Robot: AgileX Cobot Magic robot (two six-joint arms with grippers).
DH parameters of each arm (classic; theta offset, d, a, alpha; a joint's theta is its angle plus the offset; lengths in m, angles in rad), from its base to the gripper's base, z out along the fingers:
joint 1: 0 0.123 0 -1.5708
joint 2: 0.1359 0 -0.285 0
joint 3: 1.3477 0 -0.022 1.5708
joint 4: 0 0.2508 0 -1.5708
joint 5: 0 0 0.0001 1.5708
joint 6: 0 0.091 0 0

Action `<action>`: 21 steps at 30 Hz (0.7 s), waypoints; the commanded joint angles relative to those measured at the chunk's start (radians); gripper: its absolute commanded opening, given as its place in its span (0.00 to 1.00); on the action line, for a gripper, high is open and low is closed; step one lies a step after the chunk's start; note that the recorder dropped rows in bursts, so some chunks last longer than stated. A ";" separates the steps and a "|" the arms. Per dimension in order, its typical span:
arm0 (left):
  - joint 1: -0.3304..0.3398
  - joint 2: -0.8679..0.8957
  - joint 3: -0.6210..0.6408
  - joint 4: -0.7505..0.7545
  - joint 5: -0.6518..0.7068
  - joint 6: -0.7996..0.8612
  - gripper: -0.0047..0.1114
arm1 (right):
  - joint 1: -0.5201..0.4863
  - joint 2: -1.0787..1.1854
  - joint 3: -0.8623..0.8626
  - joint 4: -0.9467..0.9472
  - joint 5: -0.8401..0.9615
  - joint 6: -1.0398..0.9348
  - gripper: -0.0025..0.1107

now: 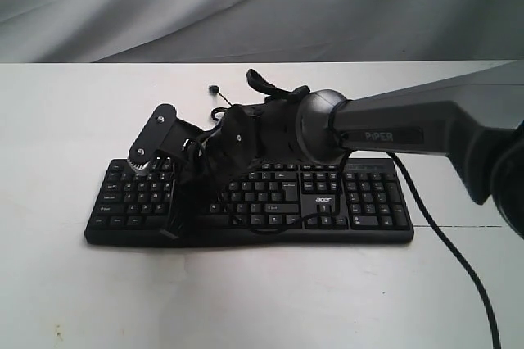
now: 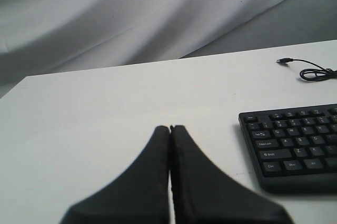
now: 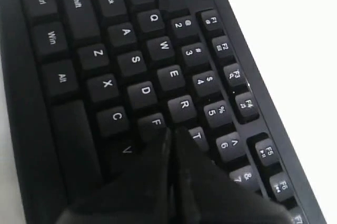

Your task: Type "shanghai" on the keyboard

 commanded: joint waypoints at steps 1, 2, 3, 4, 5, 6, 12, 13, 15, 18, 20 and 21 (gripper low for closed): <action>-0.007 -0.004 0.005 -0.002 -0.010 -0.004 0.04 | -0.006 0.006 -0.010 -0.005 -0.015 0.002 0.02; -0.007 -0.004 0.005 -0.002 -0.010 -0.004 0.04 | -0.006 0.009 -0.010 -0.005 -0.015 0.002 0.02; -0.007 -0.004 0.005 -0.002 -0.010 -0.004 0.04 | -0.006 0.009 -0.010 -0.005 -0.017 0.002 0.02; -0.007 -0.004 0.005 -0.002 -0.010 -0.004 0.04 | -0.006 0.011 -0.010 -0.005 -0.017 0.002 0.02; -0.007 -0.004 0.005 -0.002 -0.010 -0.004 0.04 | -0.006 0.011 -0.010 -0.005 -0.019 0.002 0.02; -0.007 -0.004 0.005 -0.002 -0.010 -0.004 0.04 | -0.006 0.011 -0.010 -0.005 -0.019 0.002 0.02; -0.007 -0.004 0.005 -0.002 -0.010 -0.004 0.04 | -0.006 0.022 -0.010 0.002 -0.021 0.002 0.02; -0.007 -0.004 0.005 -0.002 -0.010 -0.004 0.04 | -0.006 0.027 -0.010 0.002 -0.021 0.002 0.02; -0.007 -0.004 0.005 -0.002 -0.010 -0.004 0.04 | -0.006 0.038 -0.010 0.002 -0.015 0.002 0.02; -0.007 -0.004 0.005 -0.002 -0.010 -0.004 0.04 | -0.006 0.040 -0.010 0.006 -0.011 0.002 0.02; -0.007 -0.004 0.005 -0.002 -0.010 -0.004 0.04 | -0.006 0.040 -0.010 0.006 -0.011 0.002 0.02; -0.007 -0.004 0.005 -0.002 -0.010 -0.004 0.04 | -0.006 0.040 -0.010 0.006 -0.011 0.002 0.02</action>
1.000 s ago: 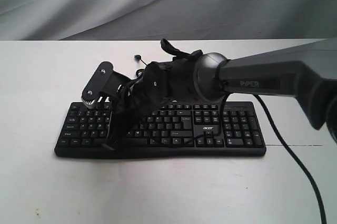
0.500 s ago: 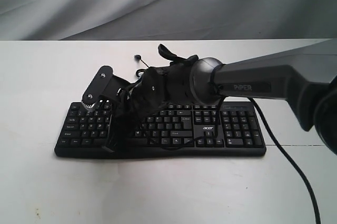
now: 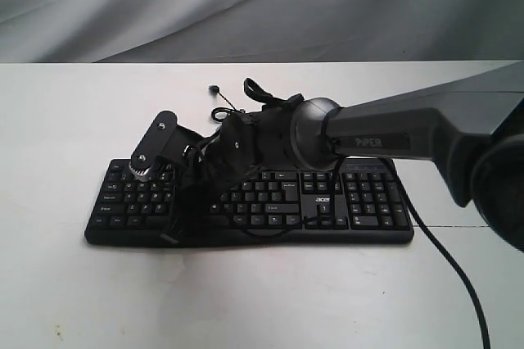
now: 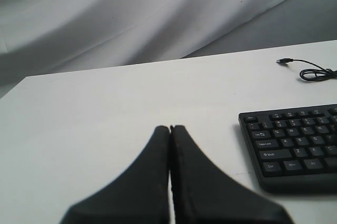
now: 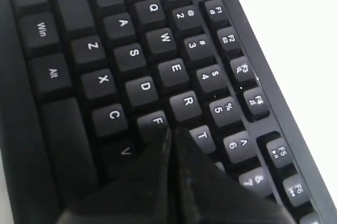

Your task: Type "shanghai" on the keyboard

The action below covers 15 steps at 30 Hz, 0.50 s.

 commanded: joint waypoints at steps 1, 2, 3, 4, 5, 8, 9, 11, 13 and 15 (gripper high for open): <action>-0.007 -0.004 0.005 -0.002 -0.010 -0.004 0.04 | -0.006 0.005 -0.002 0.003 0.005 0.002 0.02; -0.007 -0.004 0.005 -0.002 -0.010 -0.004 0.04 | -0.006 0.005 -0.002 0.003 0.005 0.002 0.02; -0.007 -0.004 0.005 -0.002 -0.010 -0.004 0.04 | -0.006 0.003 -0.002 0.003 0.005 0.002 0.02; -0.007 -0.004 0.005 -0.002 -0.010 -0.004 0.04 | -0.006 -0.001 -0.002 0.003 0.005 0.002 0.02; -0.007 -0.004 0.005 -0.002 -0.010 -0.004 0.04 | -0.006 -0.005 -0.002 0.003 0.005 0.002 0.02; -0.007 -0.004 0.005 -0.002 -0.010 -0.004 0.04 | -0.007 -0.034 -0.002 -0.013 -0.007 0.002 0.02; -0.007 -0.004 0.005 -0.002 -0.010 -0.004 0.04 | -0.009 -0.043 -0.002 -0.013 -0.007 0.002 0.02; -0.007 -0.004 0.005 -0.002 -0.010 -0.004 0.04 | -0.017 -0.063 -0.002 -0.020 -0.001 0.013 0.02; -0.007 -0.004 0.005 -0.002 -0.010 -0.004 0.04 | -0.020 -0.074 -0.002 -0.028 0.017 0.022 0.02; -0.007 -0.004 0.005 -0.002 -0.010 -0.004 0.04 | -0.027 -0.084 -0.002 -0.039 0.037 0.029 0.02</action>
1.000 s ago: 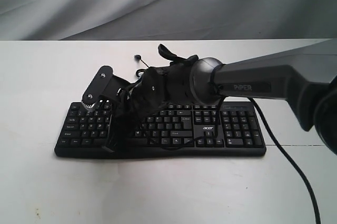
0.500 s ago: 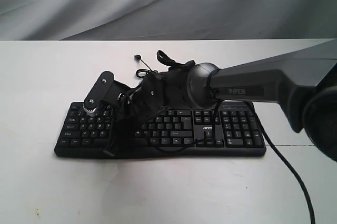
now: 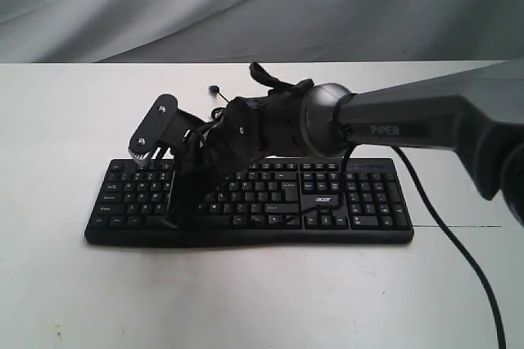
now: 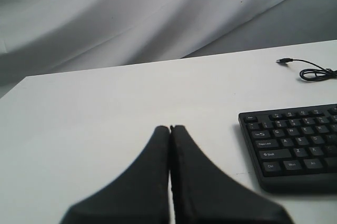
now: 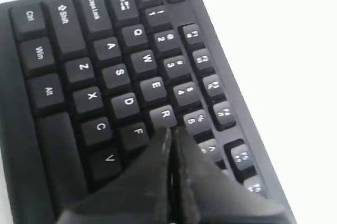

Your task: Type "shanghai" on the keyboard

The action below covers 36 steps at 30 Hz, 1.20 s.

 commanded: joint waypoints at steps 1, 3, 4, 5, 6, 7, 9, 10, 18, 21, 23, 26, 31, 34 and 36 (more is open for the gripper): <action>-0.007 -0.004 0.005 -0.002 -0.010 -0.004 0.04 | -0.019 -0.031 -0.002 -0.029 0.044 0.020 0.02; -0.007 -0.004 0.005 -0.002 -0.010 -0.004 0.04 | -0.023 -0.035 0.006 -0.029 0.053 0.022 0.02; -0.007 -0.004 0.005 -0.002 -0.010 -0.004 0.04 | -0.023 -0.038 0.015 -0.029 0.046 0.022 0.02; -0.007 -0.004 0.005 -0.002 -0.010 -0.004 0.04 | -0.023 -0.039 0.025 -0.027 0.042 0.022 0.02; -0.007 -0.004 0.005 -0.002 -0.010 -0.004 0.04 | -0.023 -0.040 0.034 -0.021 0.038 0.022 0.02; -0.007 -0.004 0.005 -0.002 -0.010 -0.004 0.04 | -0.023 -0.040 0.044 -0.017 0.038 0.022 0.02; -0.007 -0.004 0.005 -0.002 -0.010 -0.004 0.04 | -0.023 -0.040 0.065 -0.014 0.019 0.022 0.02; -0.007 -0.004 0.005 -0.002 -0.010 -0.004 0.04 | -0.023 -0.040 0.070 -0.012 0.015 0.022 0.02; -0.007 -0.004 0.005 -0.002 -0.010 -0.004 0.04 | -0.023 -0.038 0.080 -0.014 -0.032 0.022 0.02; -0.007 -0.004 0.005 -0.002 -0.010 -0.004 0.04 | -0.021 -0.034 0.080 -0.014 -0.042 0.022 0.02; -0.007 -0.004 0.005 -0.002 -0.010 -0.004 0.04 | -0.019 -0.031 0.080 -0.014 -0.042 0.022 0.02; -0.007 -0.004 0.005 -0.002 -0.010 -0.004 0.04 | -0.015 -0.025 0.080 -0.014 -0.049 0.022 0.02; -0.007 -0.004 0.005 -0.002 -0.010 -0.004 0.04 | -0.008 -0.021 0.080 -0.002 -0.053 0.019 0.02; -0.007 -0.004 0.005 -0.002 -0.010 -0.004 0.04 | -0.008 -0.021 0.080 -0.002 -0.053 0.014 0.02; -0.007 -0.004 0.005 -0.002 -0.010 -0.004 0.04 | -0.008 -0.021 0.080 -0.002 -0.053 0.014 0.02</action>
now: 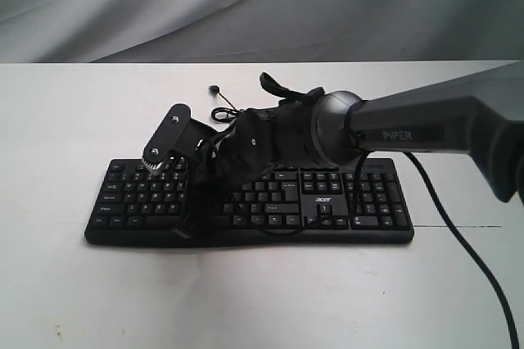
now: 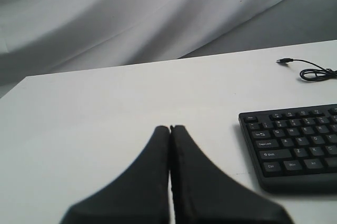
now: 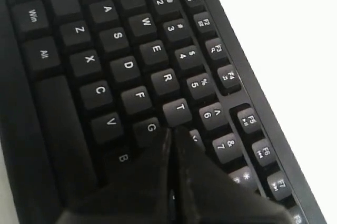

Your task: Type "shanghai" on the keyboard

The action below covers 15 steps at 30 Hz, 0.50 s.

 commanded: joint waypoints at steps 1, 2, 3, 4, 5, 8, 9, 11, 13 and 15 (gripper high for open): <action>-0.007 -0.004 0.005 -0.002 -0.010 -0.004 0.04 | 0.001 -0.004 0.001 0.010 -0.012 -0.003 0.02; -0.007 -0.004 0.005 -0.002 -0.010 -0.004 0.04 | 0.001 -0.004 0.001 0.010 -0.012 -0.003 0.02; -0.007 -0.004 0.005 -0.002 -0.010 -0.004 0.04 | 0.001 -0.004 0.001 0.010 -0.012 -0.003 0.02; -0.007 -0.004 0.005 -0.002 -0.010 -0.004 0.04 | 0.001 0.001 0.001 0.010 -0.012 -0.003 0.02; -0.007 -0.004 0.005 -0.002 -0.010 -0.004 0.04 | 0.001 0.006 0.001 0.010 -0.012 -0.003 0.02; -0.007 -0.004 0.005 -0.002 -0.010 -0.004 0.04 | 0.001 0.028 0.001 0.022 0.013 -0.003 0.02; -0.007 -0.004 0.005 -0.002 -0.010 -0.004 0.04 | 0.001 0.029 0.001 0.022 0.016 -0.003 0.02; -0.007 -0.004 0.005 -0.002 -0.010 -0.004 0.04 | 0.001 0.026 -0.006 0.022 0.017 -0.003 0.02; -0.007 -0.004 0.005 -0.002 -0.010 -0.004 0.04 | 0.001 0.009 -0.005 0.015 0.011 -0.003 0.02; -0.007 -0.004 0.005 -0.002 -0.010 -0.004 0.04 | 0.001 -0.007 -0.005 0.012 0.009 -0.003 0.02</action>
